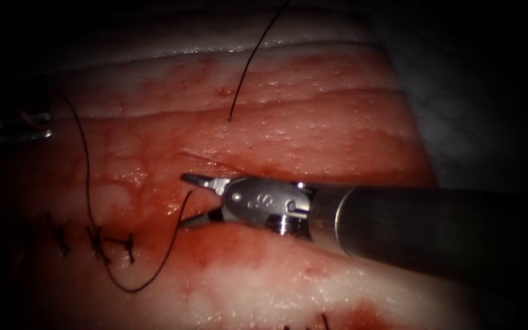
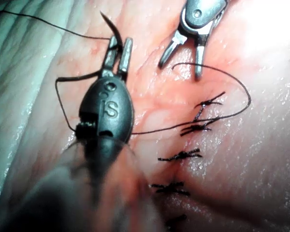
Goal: Wound Closure
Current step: Use the right hand to pull the suture through the skin until only a short tail remains.
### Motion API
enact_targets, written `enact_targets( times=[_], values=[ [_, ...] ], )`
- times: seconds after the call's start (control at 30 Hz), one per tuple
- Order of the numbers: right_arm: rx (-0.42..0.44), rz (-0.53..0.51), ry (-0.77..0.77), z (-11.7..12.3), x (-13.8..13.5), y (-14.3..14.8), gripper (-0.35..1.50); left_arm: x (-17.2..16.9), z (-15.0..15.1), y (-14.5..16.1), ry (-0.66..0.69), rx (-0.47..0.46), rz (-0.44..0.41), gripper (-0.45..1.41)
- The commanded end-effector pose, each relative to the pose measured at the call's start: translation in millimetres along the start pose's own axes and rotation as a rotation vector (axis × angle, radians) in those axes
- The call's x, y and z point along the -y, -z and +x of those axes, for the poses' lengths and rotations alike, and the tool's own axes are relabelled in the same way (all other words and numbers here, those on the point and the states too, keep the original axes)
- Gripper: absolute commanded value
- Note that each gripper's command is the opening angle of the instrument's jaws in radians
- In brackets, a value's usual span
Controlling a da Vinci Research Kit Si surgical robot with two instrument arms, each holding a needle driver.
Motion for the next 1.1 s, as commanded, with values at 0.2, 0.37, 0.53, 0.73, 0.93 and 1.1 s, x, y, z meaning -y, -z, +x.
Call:
enact_targets(
  times=[0.2, 0.37, 0.53, 0.73, 0.93, 1.1],
  values=[
    [0.034, -0.001, -0.061, 0.1, 0.7, 0.9, -0.35, 0.3, -0.2, -0.6, 0.001, -0.001, 0.0, -0.45],
    [0.036, -0.003, -0.057, 1.1, 3.3, 3.8, -0.35, 1.5, -0.2, -0.7, 0.012, -0.004, 0.001, -0.45],
    [0.036, 0.016, -0.049, 2.9, 7.5, 7.1, -0.35, 4.4, -0.5, 0.0, -0.012, 0.022, 0.054, -0.45],
    [0.022, 0.027, -0.051, 5.4, 12.4, 10.0, -0.35, 8.5, -1.4, 0.9, -0.076, 0.077, 0.148, -0.45],
    [0.04, 0.045, -0.042, 6.2, 17.7, 11.1, -0.35, 10.2, -3.3, 2.1, -0.099, 0.113, 0.192, -0.45],
    [-0.007, 0.091, -0.025, 7.4, 19.7, 9.9, 0.74, 9.2, -4.4, 2.2, -0.119, 0.127, 0.211, -0.45]
  ],
)
